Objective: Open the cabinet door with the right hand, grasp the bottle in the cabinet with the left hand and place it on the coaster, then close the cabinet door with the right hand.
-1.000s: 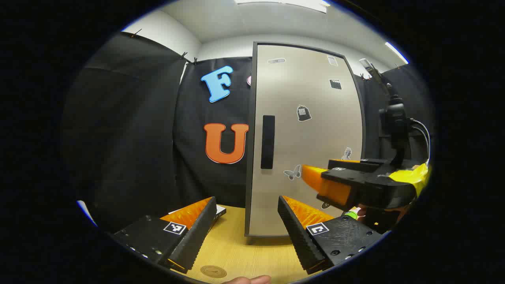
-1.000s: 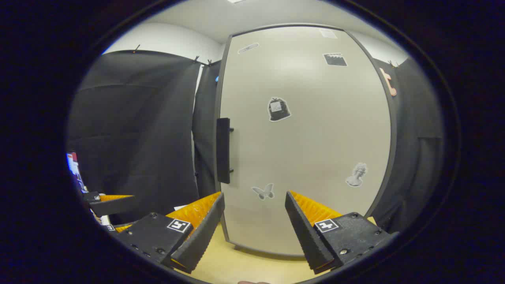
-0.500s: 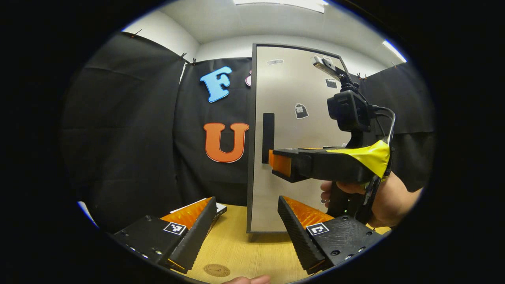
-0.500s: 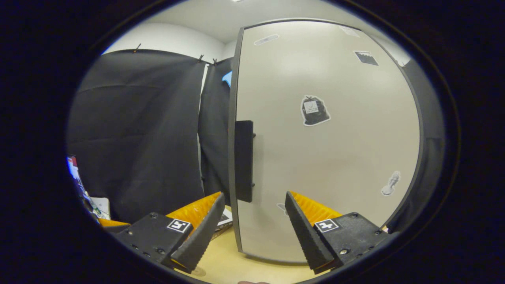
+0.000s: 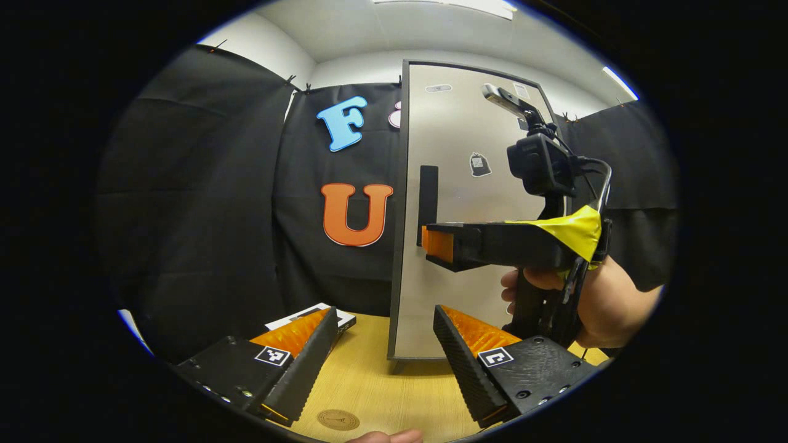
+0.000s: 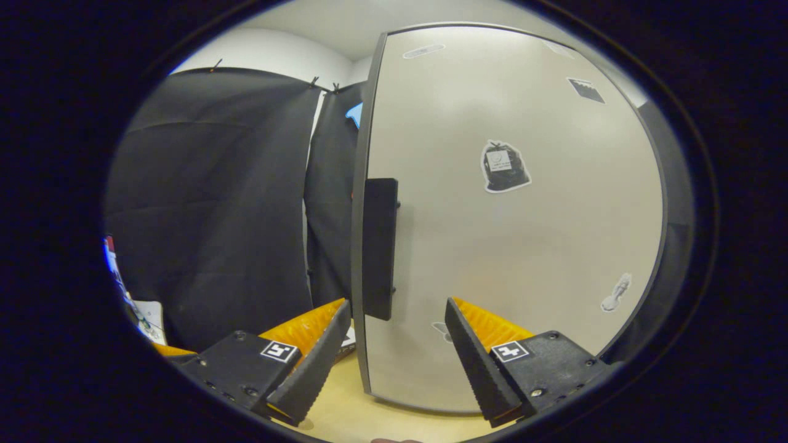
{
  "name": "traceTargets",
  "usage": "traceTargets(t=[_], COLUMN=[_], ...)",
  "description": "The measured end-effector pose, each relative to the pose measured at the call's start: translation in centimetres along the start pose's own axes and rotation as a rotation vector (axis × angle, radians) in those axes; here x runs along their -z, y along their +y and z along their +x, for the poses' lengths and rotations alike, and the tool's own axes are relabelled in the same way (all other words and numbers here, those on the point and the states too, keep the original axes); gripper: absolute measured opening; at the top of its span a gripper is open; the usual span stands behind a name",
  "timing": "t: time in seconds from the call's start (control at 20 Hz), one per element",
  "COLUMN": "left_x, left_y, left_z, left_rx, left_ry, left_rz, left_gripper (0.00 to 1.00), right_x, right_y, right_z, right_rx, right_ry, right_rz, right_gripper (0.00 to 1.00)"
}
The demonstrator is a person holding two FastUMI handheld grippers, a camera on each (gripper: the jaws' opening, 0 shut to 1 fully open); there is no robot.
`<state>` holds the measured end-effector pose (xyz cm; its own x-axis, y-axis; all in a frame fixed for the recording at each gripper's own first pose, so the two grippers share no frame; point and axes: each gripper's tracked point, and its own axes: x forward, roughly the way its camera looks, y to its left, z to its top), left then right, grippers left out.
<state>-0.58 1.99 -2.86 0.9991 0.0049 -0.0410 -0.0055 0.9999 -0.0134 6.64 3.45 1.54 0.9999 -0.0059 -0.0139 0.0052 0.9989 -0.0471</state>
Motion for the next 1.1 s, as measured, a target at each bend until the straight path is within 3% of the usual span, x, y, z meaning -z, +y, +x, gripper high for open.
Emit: traceTargets(t=[0.55,0.85,1.0,1.05,1.1], left_x=[0.4,0.7,1.1,1.2,1.5], left_y=[4.5,6.0,5.8,6.0,5.9], left_z=[-1.5,-1.0,-0.9,-0.8,-0.7], left_rx=[-0.090,-0.115,-0.104,-0.102,-0.099], left_ry=[-0.020,-0.008,-0.005,-0.002,0.003], left_rz=[0.009,-0.026,-0.014,-0.010,-0.009], left_gripper=[0.94,0.95,0.95,0.95,0.95], right_x=[-1.0,-1.2,-0.6,-0.5,-0.2], right_y=[1.6,1.6,1.6,2.0,2.3], right_z=[2.2,3.5,3.9,3.9,3.9], right_rx=[-0.010,0.038,0.023,0.001,-0.015], right_ry=[-0.022,-0.019,0.001,0.008,0.018], right_rz=[-0.044,-0.019,0.008,0.020,0.027], right_gripper=[1.00,0.98,0.91,0.93,0.86])
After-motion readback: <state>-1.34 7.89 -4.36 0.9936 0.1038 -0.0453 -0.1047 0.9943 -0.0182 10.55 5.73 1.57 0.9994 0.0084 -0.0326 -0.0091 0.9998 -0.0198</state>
